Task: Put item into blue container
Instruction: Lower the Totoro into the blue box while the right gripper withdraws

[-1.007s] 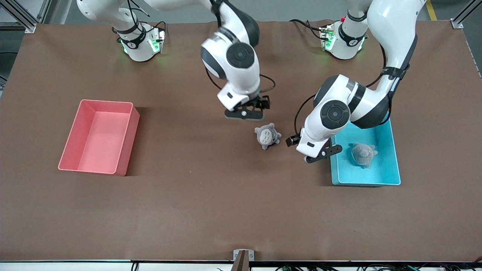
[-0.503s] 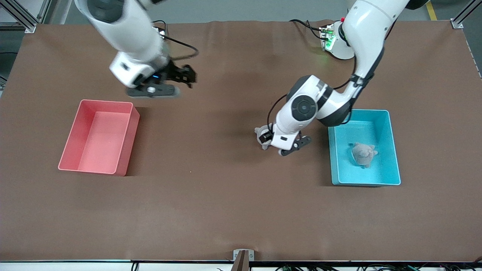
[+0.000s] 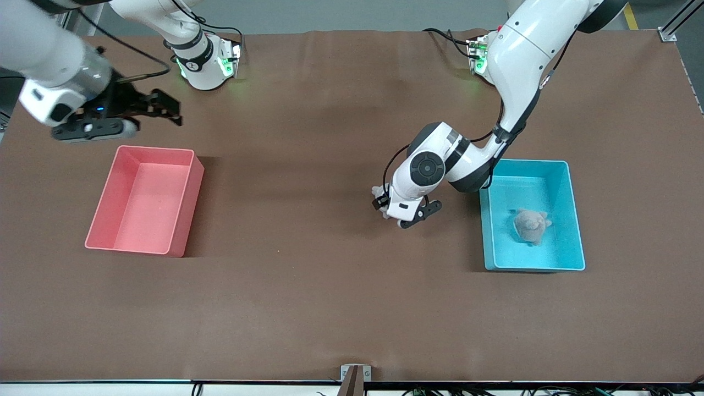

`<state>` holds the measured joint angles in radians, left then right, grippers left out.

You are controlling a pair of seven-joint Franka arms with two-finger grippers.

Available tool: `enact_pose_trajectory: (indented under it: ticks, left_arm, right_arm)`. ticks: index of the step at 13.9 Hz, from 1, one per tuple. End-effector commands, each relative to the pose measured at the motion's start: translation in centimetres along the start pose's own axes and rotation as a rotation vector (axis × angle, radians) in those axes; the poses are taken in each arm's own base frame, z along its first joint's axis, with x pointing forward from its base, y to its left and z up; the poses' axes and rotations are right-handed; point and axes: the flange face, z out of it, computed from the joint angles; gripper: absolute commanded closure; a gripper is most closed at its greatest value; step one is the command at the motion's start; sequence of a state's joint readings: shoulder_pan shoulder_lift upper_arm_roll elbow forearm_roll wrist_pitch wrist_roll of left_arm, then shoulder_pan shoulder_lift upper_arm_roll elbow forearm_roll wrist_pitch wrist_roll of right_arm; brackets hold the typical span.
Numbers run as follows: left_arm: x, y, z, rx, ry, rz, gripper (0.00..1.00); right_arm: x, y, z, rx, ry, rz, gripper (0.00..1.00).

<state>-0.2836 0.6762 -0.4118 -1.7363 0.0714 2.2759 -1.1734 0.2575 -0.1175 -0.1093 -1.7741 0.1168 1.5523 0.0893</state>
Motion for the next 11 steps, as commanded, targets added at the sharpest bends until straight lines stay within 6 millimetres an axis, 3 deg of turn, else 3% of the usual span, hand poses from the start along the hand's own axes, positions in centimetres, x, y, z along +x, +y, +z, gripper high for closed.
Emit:
enact_pose_trajectory:
  ticks: [1,3,6,7,8,11]
  left_arm:
    - [-0.2,0.1,0.7,0.009,0.01,0.01,0.29]
    - [-0.2,0.2,0.8,0.006,0.009,0.005,0.5]
    - [-0.1,0.2,0.7,0.007,0.011,0.005,0.92]
    - [-0.1,0.2,0.4,0.003,0.014,0.006,1.0]
    - [0.1,0.1,-0.5,0.009,0.024,0.007,1.0]
    - [4.4,-3.3,-9.3,0.114,0.13,0.032,1.0]
  right_arm:
    - [-0.2,5.6,-0.6,-0.012,0.031,-0.032,0.0]
    - [-0.1,8.6,-1.5,-0.03,0.051,-0.021,0.0]
    - [1.2,9.4,-4.3,-0.135,0.101,-0.023,0.0]
    - [1.9,9.4,-5.5,-0.14,0.127,-0.017,0.0]
    - [2.8,9.5,-6.4,-0.145,0.147,-0.013,0.0]
    - [5.0,10.6,-9.0,-0.142,0.206,0.014,0.0]
